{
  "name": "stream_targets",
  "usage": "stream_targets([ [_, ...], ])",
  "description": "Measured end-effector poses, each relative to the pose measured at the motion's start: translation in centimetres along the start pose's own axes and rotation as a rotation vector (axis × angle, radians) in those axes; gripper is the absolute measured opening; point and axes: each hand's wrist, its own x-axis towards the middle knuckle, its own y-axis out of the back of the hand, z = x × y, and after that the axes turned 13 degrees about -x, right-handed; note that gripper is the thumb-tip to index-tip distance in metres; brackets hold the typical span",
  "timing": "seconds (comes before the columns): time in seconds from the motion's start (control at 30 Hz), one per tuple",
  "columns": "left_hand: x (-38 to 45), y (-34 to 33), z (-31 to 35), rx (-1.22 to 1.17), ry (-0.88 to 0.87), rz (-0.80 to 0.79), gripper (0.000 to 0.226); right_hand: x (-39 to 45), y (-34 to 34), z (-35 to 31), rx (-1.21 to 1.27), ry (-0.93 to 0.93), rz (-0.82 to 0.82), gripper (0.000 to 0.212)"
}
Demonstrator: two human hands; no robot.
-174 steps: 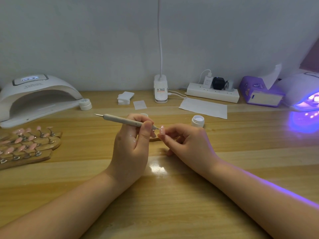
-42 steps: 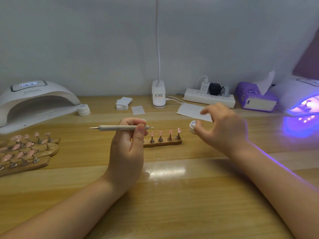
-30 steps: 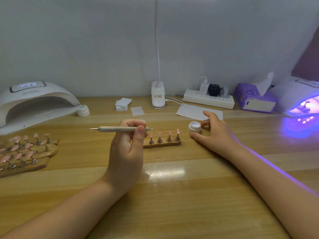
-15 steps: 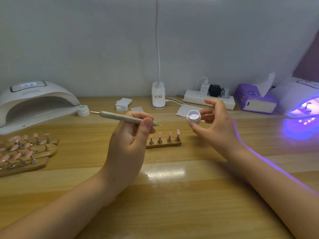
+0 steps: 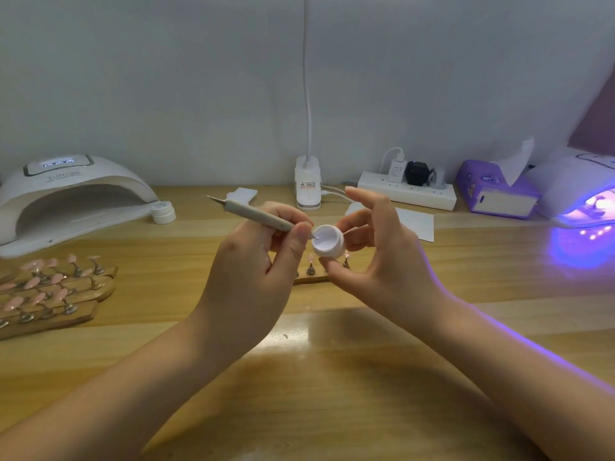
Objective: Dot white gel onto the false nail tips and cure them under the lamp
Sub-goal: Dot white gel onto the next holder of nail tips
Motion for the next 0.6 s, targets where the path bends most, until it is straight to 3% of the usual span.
stream_targets([
  [0.6, -0.35, -0.28, -0.64, 0.027, 0.036, 0.001, 0.013, -0.44, -0.30, -0.61, -0.020, 0.080, -0.009, 0.088],
])
